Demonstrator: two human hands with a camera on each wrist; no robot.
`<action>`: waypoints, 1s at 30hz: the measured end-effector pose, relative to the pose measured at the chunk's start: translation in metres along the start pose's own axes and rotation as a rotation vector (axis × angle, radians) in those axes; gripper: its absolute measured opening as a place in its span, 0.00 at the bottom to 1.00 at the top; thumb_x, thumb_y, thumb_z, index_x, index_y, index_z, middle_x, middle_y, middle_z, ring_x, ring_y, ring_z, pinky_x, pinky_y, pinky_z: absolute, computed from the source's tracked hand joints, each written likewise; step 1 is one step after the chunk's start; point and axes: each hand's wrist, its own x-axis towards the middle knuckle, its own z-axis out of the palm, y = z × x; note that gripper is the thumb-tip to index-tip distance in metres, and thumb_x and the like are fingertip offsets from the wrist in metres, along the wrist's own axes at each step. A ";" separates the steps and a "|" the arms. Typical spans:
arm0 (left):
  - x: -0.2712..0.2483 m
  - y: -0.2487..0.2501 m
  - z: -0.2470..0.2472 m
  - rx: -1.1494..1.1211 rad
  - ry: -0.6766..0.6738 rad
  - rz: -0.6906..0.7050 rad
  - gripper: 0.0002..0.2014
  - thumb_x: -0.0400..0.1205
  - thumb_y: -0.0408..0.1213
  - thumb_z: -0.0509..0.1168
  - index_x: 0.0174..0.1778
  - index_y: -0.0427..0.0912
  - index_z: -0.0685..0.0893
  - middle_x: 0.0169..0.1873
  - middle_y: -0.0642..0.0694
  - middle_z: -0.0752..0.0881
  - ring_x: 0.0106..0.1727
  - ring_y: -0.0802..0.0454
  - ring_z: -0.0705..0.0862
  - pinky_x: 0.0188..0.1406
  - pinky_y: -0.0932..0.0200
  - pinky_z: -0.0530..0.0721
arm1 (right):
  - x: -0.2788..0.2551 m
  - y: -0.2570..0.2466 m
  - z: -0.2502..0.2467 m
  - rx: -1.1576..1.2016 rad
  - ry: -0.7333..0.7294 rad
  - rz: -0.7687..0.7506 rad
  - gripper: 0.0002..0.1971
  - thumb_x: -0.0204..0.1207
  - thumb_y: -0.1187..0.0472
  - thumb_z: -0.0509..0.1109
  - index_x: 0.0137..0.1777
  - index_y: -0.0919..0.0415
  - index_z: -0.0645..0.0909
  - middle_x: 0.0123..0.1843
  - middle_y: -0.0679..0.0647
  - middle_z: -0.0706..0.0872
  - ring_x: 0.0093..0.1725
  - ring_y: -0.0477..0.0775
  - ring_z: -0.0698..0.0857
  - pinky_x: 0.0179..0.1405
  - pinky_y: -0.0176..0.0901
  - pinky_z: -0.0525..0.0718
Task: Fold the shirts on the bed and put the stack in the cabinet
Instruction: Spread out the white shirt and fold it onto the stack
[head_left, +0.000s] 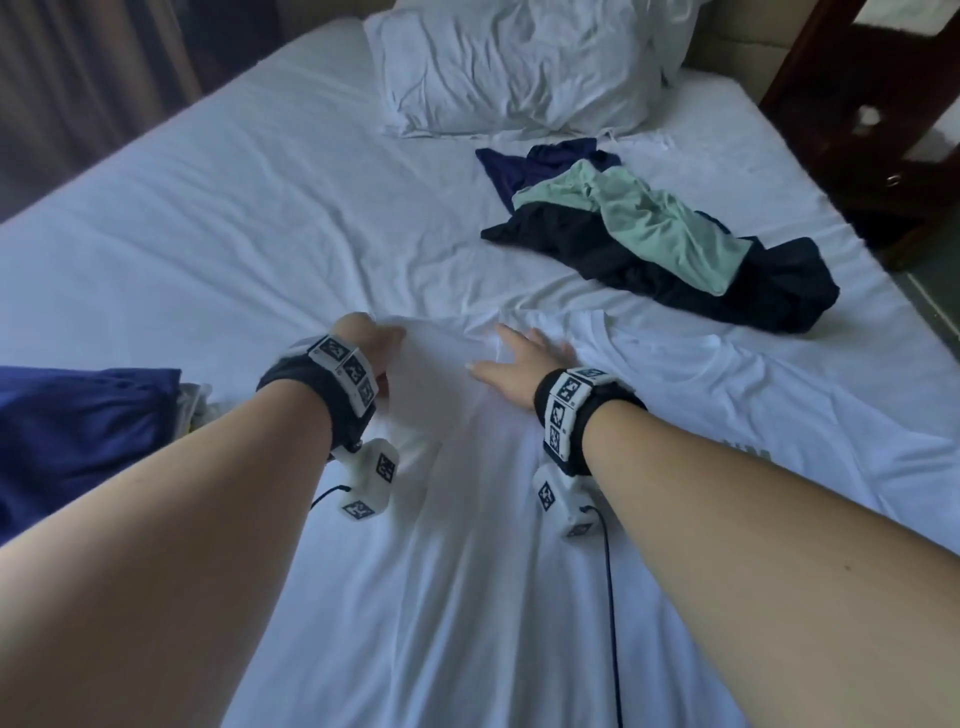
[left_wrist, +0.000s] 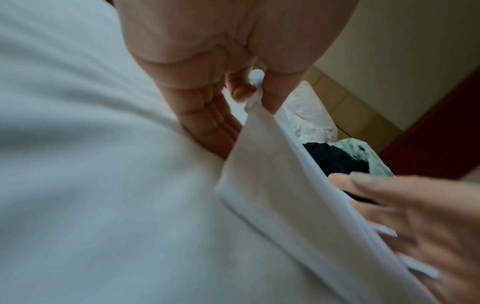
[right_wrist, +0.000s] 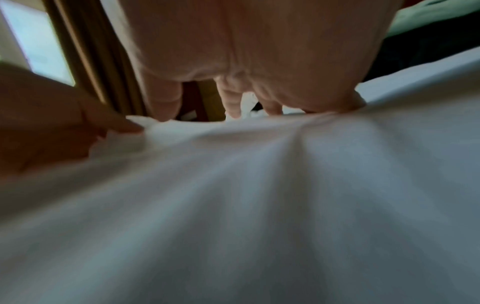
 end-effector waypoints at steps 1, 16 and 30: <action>-0.003 0.006 0.000 0.101 0.030 0.073 0.15 0.87 0.41 0.65 0.60 0.33 0.84 0.54 0.30 0.89 0.53 0.32 0.90 0.49 0.44 0.90 | -0.005 0.001 -0.005 0.131 0.067 -0.011 0.40 0.73 0.29 0.64 0.86 0.35 0.60 0.88 0.52 0.61 0.86 0.66 0.58 0.83 0.65 0.63; -0.073 0.037 0.079 0.726 -0.405 0.261 0.22 0.83 0.44 0.71 0.72 0.64 0.77 0.42 0.49 0.86 0.39 0.51 0.89 0.35 0.57 0.89 | -0.041 0.049 -0.009 0.634 0.255 0.154 0.32 0.73 0.48 0.68 0.78 0.52 0.73 0.72 0.59 0.79 0.68 0.66 0.81 0.69 0.56 0.81; -0.094 0.063 0.131 1.115 -0.227 0.445 0.31 0.83 0.54 0.66 0.84 0.61 0.70 0.77 0.45 0.72 0.74 0.41 0.77 0.72 0.45 0.79 | -0.064 0.111 -0.058 0.500 0.169 -0.056 0.17 0.78 0.49 0.68 0.57 0.61 0.85 0.51 0.47 0.85 0.51 0.53 0.84 0.61 0.54 0.84</action>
